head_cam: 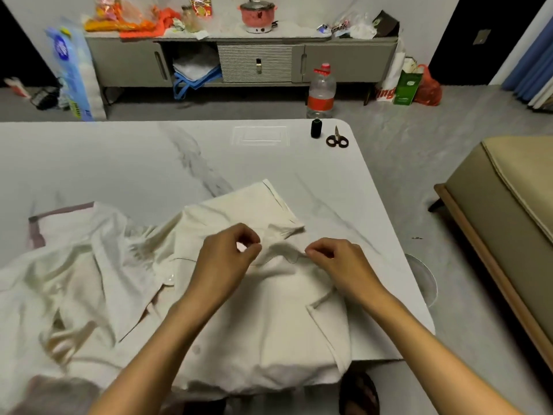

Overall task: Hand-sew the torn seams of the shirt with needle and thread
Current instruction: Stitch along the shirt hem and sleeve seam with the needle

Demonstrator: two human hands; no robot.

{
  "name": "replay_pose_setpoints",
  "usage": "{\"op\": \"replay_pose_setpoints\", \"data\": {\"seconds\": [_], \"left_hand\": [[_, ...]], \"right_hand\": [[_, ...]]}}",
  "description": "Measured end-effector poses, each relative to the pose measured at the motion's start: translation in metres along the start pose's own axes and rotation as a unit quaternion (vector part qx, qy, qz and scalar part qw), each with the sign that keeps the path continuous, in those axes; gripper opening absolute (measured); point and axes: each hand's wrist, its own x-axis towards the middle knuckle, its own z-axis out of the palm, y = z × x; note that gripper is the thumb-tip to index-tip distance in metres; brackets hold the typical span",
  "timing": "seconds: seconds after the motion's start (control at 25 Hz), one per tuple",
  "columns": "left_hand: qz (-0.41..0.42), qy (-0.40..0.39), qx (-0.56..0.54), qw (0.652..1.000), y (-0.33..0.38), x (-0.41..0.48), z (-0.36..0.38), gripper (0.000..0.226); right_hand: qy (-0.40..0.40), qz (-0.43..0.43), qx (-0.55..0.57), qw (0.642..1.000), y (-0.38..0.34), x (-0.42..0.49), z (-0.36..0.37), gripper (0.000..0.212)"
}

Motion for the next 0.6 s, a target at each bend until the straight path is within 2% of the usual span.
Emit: {"op": "replay_pose_setpoints", "data": {"seconds": [0.12,0.28,0.4,0.48,0.6], "left_hand": [[0.035,-0.018,0.066,0.997,-0.015,-0.027,0.031,0.019],[0.105,-0.028,0.171,0.979,-0.021,-0.011,0.059,0.028],[0.152,0.011,0.182,0.972,-0.03,-0.001,0.067,0.011],[0.164,0.031,0.174,0.971,-0.033,0.002,0.064,0.014],[0.13,0.044,0.11,0.984,-0.036,0.006,0.052,0.016]], "right_hand": [[0.019,-0.005,-0.018,1.0,0.003,-0.013,0.013,0.011],[0.032,-0.03,-0.013,0.999,0.006,-0.012,0.028,0.01],[0.011,-0.033,0.048,0.998,0.006,-0.006,0.032,0.012],[-0.003,-0.035,0.082,0.996,0.0,-0.003,0.032,0.012],[-0.021,0.009,0.248,0.969,-0.008,0.002,0.033,0.014]]}}
